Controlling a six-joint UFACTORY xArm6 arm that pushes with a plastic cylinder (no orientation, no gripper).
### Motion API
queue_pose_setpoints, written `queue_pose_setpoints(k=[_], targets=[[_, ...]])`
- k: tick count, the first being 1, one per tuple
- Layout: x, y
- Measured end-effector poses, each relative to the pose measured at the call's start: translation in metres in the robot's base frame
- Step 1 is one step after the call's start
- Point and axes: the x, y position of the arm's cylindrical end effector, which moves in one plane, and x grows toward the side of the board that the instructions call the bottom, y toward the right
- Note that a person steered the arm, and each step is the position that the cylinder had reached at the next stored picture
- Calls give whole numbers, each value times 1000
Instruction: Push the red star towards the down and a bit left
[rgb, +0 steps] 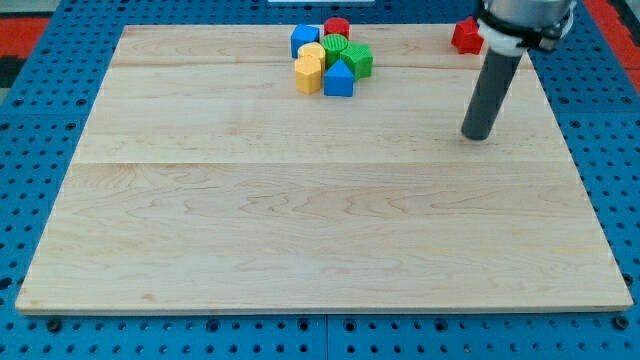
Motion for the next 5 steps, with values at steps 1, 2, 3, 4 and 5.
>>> queue_pose_setpoints(k=[1,2,3,4,5], targets=[[-27,47],[-71,103],[-112,113],[-156,113],[-195,113]])
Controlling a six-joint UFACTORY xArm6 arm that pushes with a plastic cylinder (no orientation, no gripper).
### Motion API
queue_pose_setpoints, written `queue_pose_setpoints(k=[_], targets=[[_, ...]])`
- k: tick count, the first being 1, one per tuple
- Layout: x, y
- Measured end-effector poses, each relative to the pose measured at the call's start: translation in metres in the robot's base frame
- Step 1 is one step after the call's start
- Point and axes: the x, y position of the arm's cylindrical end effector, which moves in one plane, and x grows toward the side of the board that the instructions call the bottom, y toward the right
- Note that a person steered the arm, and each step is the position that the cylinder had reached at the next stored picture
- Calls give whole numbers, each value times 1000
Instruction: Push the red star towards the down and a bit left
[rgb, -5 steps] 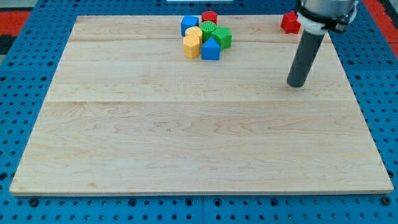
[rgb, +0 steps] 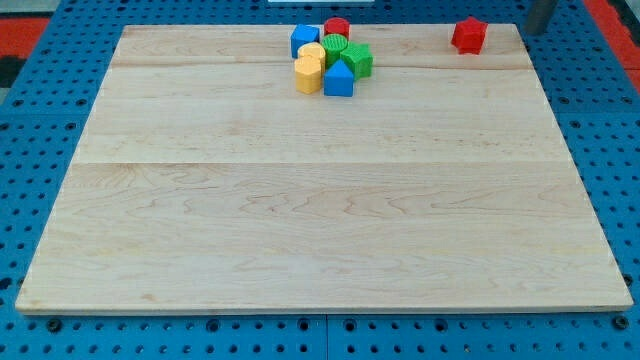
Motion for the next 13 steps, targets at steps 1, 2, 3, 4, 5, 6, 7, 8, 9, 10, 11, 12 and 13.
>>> queue_pose_setpoints(k=[1,2,3,4,5,6,7,8,9,10,11,12,13], targets=[[1,-13],[5,-44],[10,-73],[31,-81],[51,-102],[58,-130],[58,-140],[42,-140],[36,-150],[53,-149],[72,-152],[83,-172],[99,-201]])
